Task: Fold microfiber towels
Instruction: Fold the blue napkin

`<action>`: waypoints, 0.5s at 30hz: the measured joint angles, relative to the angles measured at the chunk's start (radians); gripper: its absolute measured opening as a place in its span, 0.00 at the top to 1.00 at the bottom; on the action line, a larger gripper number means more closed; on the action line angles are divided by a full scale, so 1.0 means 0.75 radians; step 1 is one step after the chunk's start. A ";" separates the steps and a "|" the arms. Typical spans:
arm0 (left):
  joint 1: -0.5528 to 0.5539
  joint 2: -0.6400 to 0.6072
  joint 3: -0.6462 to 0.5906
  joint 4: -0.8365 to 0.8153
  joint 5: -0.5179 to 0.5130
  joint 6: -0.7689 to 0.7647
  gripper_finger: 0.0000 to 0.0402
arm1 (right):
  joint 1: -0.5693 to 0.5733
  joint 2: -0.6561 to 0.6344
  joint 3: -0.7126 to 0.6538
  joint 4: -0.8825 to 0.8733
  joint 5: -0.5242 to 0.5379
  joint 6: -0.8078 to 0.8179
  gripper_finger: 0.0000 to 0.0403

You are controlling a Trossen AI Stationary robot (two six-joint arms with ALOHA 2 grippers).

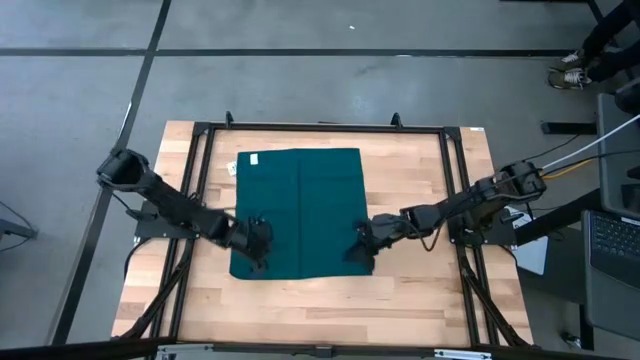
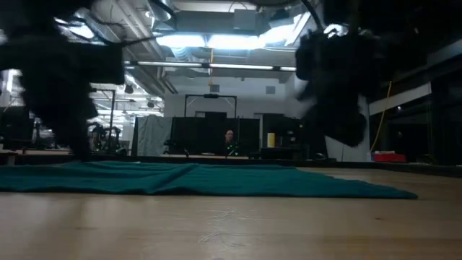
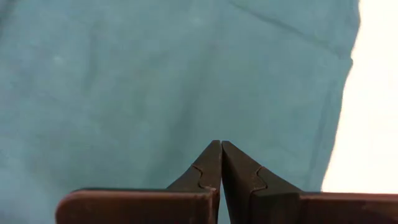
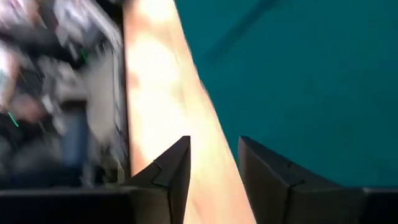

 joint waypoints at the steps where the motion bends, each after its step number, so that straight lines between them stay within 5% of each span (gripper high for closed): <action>1: -0.043 0.006 0.000 0.003 -0.031 -0.028 0.99 | 0.012 0.005 0.003 -0.034 -0.014 -0.030 0.64; 8: -0.309 -0.082 0.001 -0.197 -0.341 -0.287 0.99 | 0.035 0.005 0.006 -0.106 -0.001 -0.159 0.62; 15: -0.544 -0.110 0.001 -0.380 -0.339 -0.457 0.99 | 0.085 0.005 0.006 -0.192 0.028 -0.262 0.65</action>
